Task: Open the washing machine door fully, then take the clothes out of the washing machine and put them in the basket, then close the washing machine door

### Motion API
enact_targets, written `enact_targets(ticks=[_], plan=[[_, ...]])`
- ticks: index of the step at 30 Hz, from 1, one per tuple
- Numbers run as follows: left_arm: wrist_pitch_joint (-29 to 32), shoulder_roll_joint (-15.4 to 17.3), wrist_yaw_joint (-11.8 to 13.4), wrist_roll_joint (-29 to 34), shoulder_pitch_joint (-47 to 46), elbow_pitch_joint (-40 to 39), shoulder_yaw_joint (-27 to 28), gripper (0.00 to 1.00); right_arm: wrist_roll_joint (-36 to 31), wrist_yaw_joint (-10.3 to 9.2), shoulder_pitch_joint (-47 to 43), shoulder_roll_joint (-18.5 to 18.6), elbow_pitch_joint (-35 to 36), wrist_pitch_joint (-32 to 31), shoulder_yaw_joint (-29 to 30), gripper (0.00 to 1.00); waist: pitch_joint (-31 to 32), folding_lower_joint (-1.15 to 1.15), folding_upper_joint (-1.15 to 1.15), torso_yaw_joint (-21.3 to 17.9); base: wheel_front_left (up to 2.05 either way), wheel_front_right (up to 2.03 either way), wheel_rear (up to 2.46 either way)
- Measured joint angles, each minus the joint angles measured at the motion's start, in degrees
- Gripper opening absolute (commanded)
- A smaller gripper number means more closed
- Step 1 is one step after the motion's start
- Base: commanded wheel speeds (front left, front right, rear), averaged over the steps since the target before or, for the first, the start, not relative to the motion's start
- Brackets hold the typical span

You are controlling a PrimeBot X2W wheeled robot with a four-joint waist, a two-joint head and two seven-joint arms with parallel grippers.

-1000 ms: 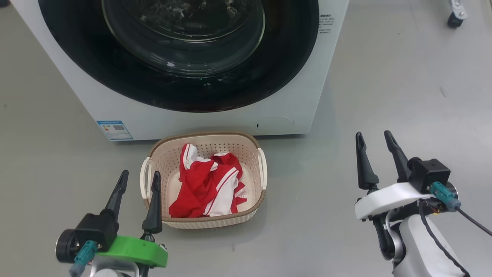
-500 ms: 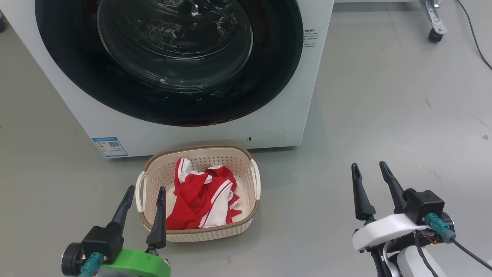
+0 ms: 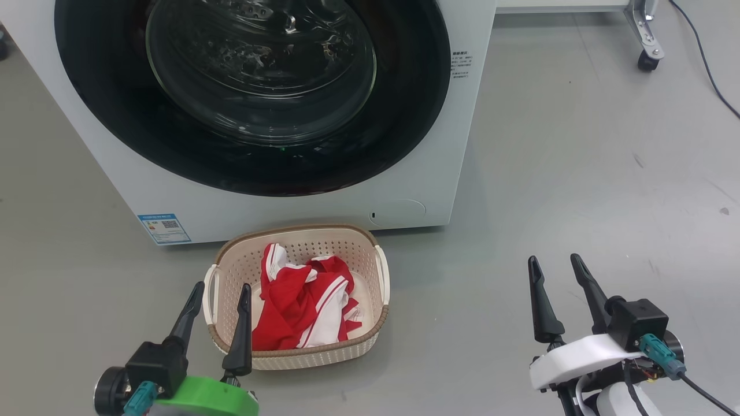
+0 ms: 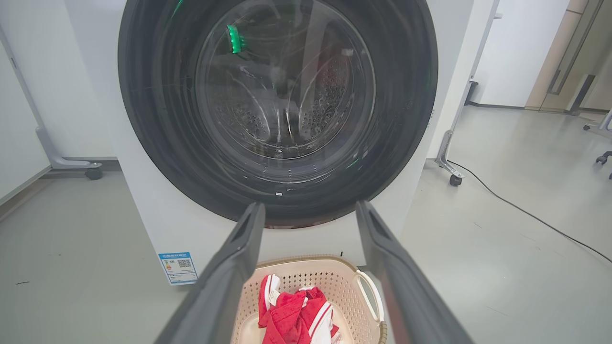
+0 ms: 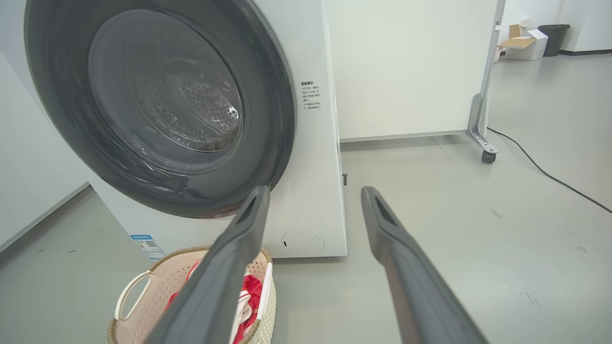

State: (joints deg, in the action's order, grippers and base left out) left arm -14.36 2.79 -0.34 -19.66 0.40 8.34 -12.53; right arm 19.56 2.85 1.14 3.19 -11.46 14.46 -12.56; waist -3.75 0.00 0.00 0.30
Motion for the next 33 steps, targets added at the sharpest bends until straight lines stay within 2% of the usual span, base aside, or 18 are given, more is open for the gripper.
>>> enact_targets(ticks=[28, 29, 33], plan=[[0.25, 0.00, 0.00, 0.00, 0.22, -1.22, -0.54, 1.00, -0.04, -0.05, -1.64, -0.37, 2.07, 0.00, -0.15, 1.00, -0.23, 0.00, 0.00, -0.15, 0.00, 0.00, 0.00], [0.25, 0.00, 0.00, -0.01, 0.22, -1.27, -0.54, 0.00, -0.04, -0.05, -1.64, -0.37, 2.12, 0.00, -0.15, 0.00, -0.27, 0.00, 0.00, -0.12, 0.00, 0.00, 0.00], [0.23, -0.32, 0.01, -0.01, 0.74, 0.85, -0.79, 0.00, -0.02, 0.02, -2.27, -0.67, 0.08, -0.02, -0.30, 0.00, -0.30, 0.00, 0.00, -0.10, 0.00, 0.00, 0.00]])
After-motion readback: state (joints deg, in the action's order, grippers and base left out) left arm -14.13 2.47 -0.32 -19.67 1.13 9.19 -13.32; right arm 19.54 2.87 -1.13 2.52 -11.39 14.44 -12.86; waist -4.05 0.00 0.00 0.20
